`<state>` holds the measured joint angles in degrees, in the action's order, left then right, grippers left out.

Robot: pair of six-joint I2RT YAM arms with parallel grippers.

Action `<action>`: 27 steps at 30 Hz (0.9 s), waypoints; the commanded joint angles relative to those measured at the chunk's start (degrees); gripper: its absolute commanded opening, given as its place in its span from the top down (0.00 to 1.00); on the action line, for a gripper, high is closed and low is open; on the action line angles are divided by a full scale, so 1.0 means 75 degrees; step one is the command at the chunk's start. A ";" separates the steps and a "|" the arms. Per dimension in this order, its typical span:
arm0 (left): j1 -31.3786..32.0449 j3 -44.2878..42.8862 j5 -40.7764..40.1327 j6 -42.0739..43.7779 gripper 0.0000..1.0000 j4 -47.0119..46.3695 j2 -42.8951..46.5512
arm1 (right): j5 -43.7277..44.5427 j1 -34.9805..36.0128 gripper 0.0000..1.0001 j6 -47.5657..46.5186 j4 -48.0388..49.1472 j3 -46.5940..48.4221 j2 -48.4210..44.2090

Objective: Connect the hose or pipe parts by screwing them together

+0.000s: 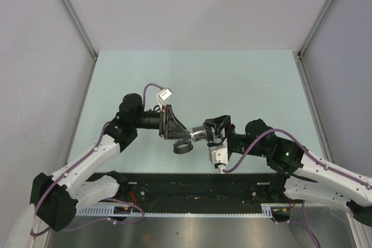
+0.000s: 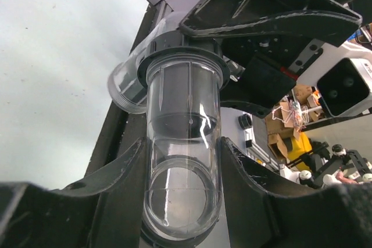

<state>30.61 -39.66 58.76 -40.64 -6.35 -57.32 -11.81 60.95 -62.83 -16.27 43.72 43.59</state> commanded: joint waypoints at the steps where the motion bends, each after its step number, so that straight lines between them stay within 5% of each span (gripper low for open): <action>1: -0.0050 -0.0396 0.0695 -0.0440 1.00 -0.0431 -0.0021 | 0.0555 0.0053 0.07 -0.0306 0.0189 0.0264 0.0211; 7: -0.0050 -0.0372 0.0848 -0.0639 1.00 -0.0431 -0.0244 | 0.0228 0.0053 0.29 -0.0166 0.0611 0.0264 0.0503; 11: -0.0050 -0.0407 0.0919 -0.0651 1.00 -0.0442 -0.0396 | -0.0228 0.0030 0.65 0.0173 0.0634 0.0264 0.0609; 14: -0.0062 -0.0512 0.0977 -0.0430 0.99 -0.0442 -0.0502 | -0.0685 0.0018 0.79 0.0887 0.0891 0.0275 0.0656; 19: -0.0389 -0.0840 0.1118 -0.0089 0.46 -0.0442 -0.0759 | -0.0992 0.0006 0.94 0.1556 0.0752 0.0229 0.0738; 27: -0.0706 -0.0982 0.1317 -0.0007 0.29 -0.0442 -0.0819 | -0.0383 -0.0029 0.96 0.1709 0.0975 -0.0076 0.0165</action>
<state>25.78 -44.73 67.29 -42.06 -6.87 -64.90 -14.26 60.69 -52.05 -13.23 42.68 47.66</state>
